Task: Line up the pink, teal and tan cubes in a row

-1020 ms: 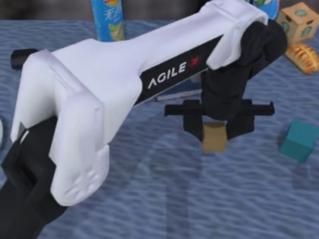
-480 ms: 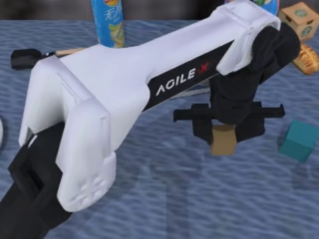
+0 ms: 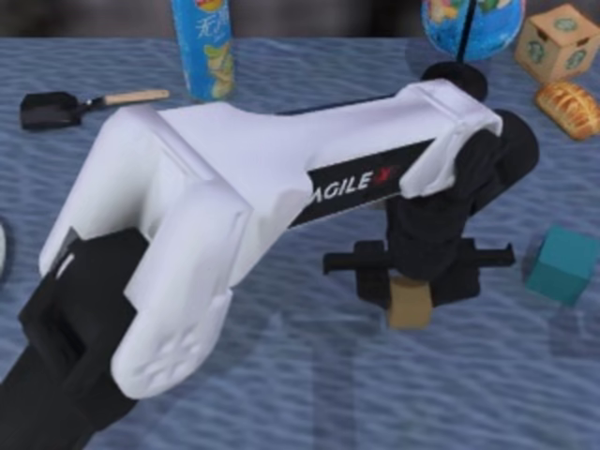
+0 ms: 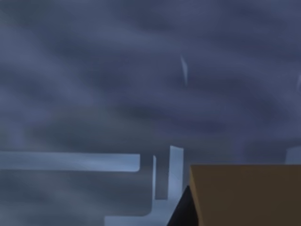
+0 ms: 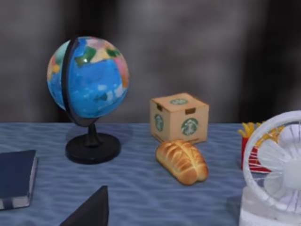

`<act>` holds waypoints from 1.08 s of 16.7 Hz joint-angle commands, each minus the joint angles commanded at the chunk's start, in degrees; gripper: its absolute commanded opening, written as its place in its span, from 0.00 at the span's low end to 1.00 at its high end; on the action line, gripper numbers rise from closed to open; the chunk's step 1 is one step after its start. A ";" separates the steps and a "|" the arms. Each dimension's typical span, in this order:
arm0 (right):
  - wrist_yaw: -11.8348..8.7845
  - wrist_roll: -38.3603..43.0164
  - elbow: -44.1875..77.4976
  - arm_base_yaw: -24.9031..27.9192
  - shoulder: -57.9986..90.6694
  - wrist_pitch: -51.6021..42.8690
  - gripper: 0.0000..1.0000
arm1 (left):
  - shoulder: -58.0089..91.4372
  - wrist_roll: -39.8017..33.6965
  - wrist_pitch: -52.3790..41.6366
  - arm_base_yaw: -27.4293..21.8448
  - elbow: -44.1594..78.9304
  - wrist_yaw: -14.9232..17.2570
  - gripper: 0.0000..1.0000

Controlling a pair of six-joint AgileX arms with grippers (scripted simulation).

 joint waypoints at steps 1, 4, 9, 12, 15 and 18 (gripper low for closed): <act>0.00 0.00 0.00 0.00 0.00 0.00 1.00 | 0.02 -0.01 0.07 -0.01 -0.07 0.00 0.00; 0.00 0.00 0.00 0.00 0.00 0.00 1.00 | 0.02 -0.01 0.07 -0.01 -0.07 0.00 0.00; 0.00 0.00 0.00 0.00 0.00 0.00 1.00 | 0.02 -0.01 0.07 -0.01 -0.07 0.00 0.38; 0.00 0.00 0.00 0.00 0.00 0.00 1.00 | 0.02 -0.01 0.07 -0.01 -0.07 0.00 0.60; 0.00 0.00 0.00 0.00 0.00 0.00 1.00 | 0.02 -0.01 0.07 -0.01 -0.07 0.00 0.83; 0.00 0.00 0.00 0.00 0.00 0.00 1.00 | 0.02 -0.01 0.07 -0.01 -0.07 0.00 1.00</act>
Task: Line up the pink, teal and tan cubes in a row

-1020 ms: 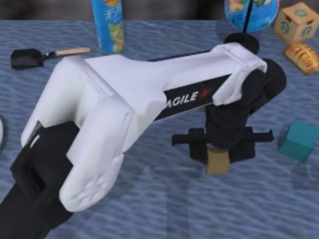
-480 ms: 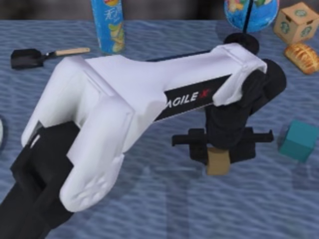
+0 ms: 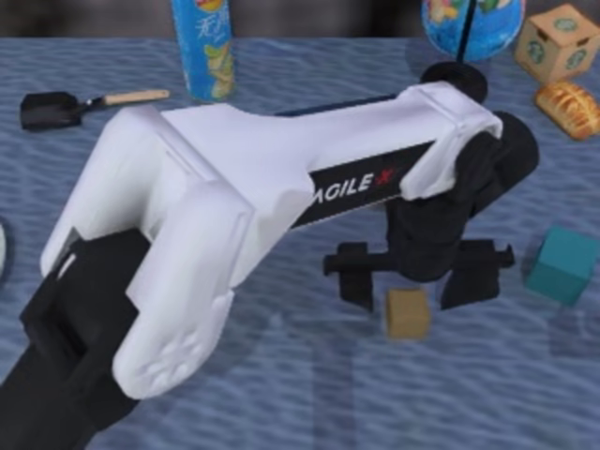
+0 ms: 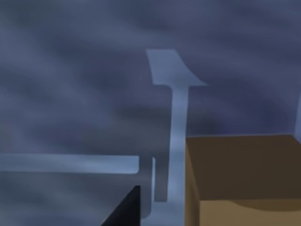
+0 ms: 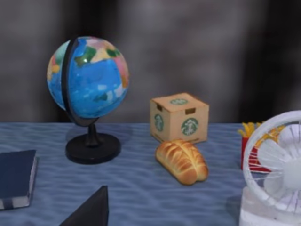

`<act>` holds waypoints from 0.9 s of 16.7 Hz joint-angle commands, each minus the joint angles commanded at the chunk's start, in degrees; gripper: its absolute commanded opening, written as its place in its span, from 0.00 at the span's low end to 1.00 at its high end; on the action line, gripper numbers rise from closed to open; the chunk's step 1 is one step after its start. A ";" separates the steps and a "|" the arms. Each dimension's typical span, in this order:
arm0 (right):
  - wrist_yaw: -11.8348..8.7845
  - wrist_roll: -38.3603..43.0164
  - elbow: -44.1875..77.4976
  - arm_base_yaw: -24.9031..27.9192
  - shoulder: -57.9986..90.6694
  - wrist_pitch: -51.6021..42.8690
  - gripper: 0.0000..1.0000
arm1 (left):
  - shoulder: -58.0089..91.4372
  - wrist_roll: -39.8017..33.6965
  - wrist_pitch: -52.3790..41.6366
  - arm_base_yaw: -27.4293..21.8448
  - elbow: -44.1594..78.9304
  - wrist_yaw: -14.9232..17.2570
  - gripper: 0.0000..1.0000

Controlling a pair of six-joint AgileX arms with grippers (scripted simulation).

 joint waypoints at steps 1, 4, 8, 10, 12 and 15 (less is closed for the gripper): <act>0.00 0.00 0.00 0.00 0.00 0.00 1.00 | 0.00 0.00 0.00 0.00 0.00 0.00 1.00; 0.00 0.00 0.00 0.00 0.00 0.00 1.00 | 0.00 0.00 0.00 0.00 0.00 0.00 1.00; 0.00 0.00 0.00 0.00 0.00 0.00 1.00 | -0.01 0.00 -0.01 0.08 0.01 0.00 1.00; 0.00 0.00 0.00 0.00 0.00 0.00 1.00 | -0.03 0.00 -1.00 0.05 0.99 -0.02 1.00; 0.00 0.00 0.00 0.00 0.00 0.00 1.00 | -0.27 -0.15 -4.23 0.25 4.20 -0.07 1.00; 0.00 0.00 0.00 0.00 0.00 0.00 1.00 | -0.73 -0.31 -11.31 0.64 10.17 -0.05 1.00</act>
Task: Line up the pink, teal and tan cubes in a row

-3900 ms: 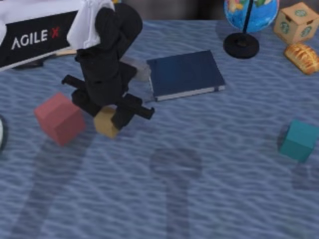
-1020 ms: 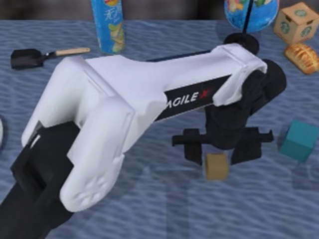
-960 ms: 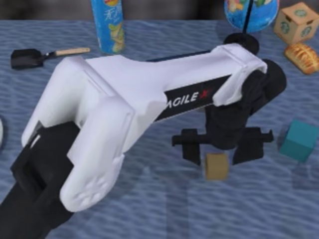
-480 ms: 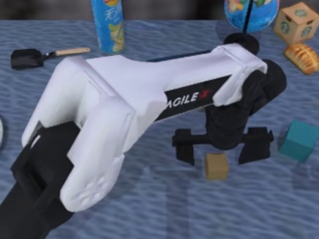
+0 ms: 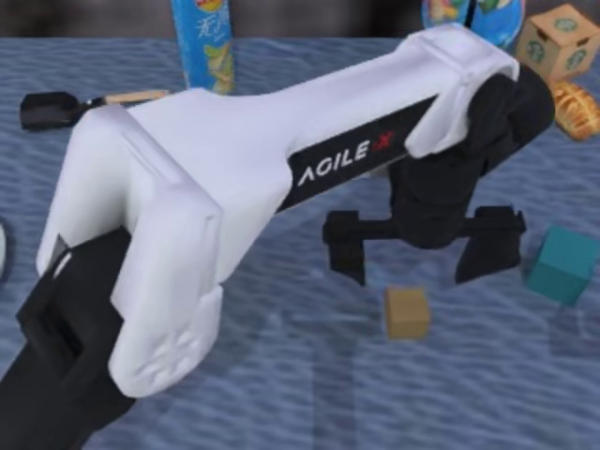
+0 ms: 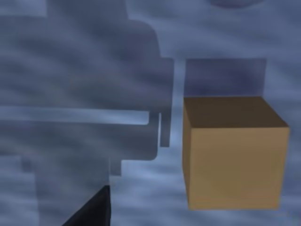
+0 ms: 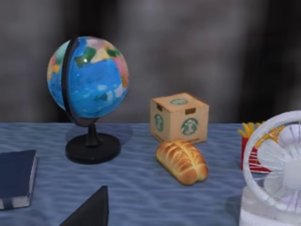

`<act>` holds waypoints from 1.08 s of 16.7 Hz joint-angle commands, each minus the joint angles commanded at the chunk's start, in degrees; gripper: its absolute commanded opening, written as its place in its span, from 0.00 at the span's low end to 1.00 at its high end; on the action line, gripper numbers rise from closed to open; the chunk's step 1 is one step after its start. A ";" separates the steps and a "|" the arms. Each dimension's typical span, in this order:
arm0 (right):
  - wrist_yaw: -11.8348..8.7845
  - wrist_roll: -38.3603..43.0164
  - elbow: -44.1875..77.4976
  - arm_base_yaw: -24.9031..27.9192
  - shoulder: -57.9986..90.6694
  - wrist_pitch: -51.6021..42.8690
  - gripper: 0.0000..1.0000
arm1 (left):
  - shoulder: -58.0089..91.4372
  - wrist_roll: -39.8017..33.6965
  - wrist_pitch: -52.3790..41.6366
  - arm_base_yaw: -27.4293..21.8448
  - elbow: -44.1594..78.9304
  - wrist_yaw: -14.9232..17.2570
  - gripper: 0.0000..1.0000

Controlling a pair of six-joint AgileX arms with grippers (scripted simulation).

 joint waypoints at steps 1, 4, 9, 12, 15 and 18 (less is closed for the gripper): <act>0.00 0.00 0.00 0.00 0.00 0.00 1.00 | -0.17 -0.02 -1.79 0.11 1.71 0.01 1.00; 0.00 0.00 0.00 0.00 0.00 0.00 1.00 | -0.51 0.00 -3.61 0.28 3.51 0.02 1.00; 0.03 -0.85 1.36 0.12 1.35 -0.90 1.00 | -2.05 0.28 -2.40 0.77 1.80 -0.04 1.00; 0.06 -4.12 6.59 0.68 6.74 -4.50 1.00 | -9.01 1.42 1.94 4.19 -4.91 -0.27 1.00; 0.01 -9.32 14.76 1.65 16.26 -10.49 1.00 | -21.26 3.61 8.90 9.79 -16.61 -0.53 1.00; -0.07 -15.76 24.72 2.87 29.52 -18.20 1.00 | -38.18 7.29 17.67 16.73 -31.91 -0.73 1.00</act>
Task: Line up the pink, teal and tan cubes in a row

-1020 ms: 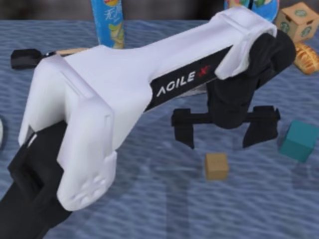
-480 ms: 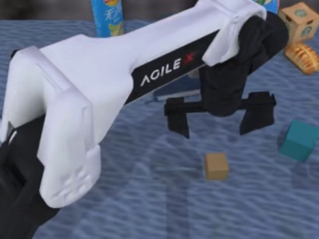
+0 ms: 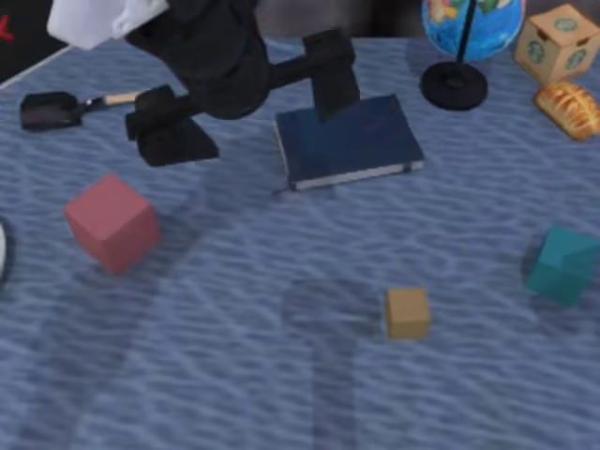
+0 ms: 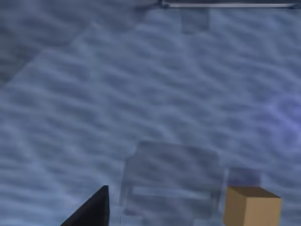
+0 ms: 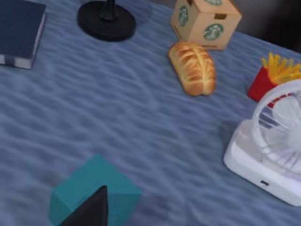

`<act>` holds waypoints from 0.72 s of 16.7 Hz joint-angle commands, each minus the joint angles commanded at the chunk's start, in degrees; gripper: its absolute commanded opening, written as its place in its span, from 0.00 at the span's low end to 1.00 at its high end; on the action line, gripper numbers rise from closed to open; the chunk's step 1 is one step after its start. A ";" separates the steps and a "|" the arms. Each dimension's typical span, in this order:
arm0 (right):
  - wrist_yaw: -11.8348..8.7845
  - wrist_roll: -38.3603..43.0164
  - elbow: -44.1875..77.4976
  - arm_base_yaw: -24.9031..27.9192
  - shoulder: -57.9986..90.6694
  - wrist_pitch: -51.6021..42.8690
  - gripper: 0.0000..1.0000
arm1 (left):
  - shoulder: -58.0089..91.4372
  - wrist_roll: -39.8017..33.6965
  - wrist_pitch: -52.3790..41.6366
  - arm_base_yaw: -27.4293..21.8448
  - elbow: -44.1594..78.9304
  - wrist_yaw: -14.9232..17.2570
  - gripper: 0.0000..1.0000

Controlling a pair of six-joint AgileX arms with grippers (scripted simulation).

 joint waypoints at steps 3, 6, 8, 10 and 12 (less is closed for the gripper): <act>-0.06 -7.06 10.68 1.31 15.68 -8.67 1.00 | -19.46 5.56 10.03 7.62 -18.08 -0.08 1.00; -0.05 -14.41 21.64 2.60 32.60 -17.80 1.00 | -39.98 12.93 20.76 15.24 -37.63 -0.01 1.00; -0.03 -19.01 28.58 3.39 43.10 -23.49 1.00 | -53.07 18.40 27.84 19.95 -50.43 0.13 1.00; -0.01 -23.36 35.26 4.14 52.87 -28.78 1.00 | -65.14 24.00 34.67 24.19 -62.15 0.36 1.00; 0.02 -27.31 41.46 4.81 61.50 -33.45 1.00 | -75.62 29.41 41.01 27.80 -72.42 0.68 1.00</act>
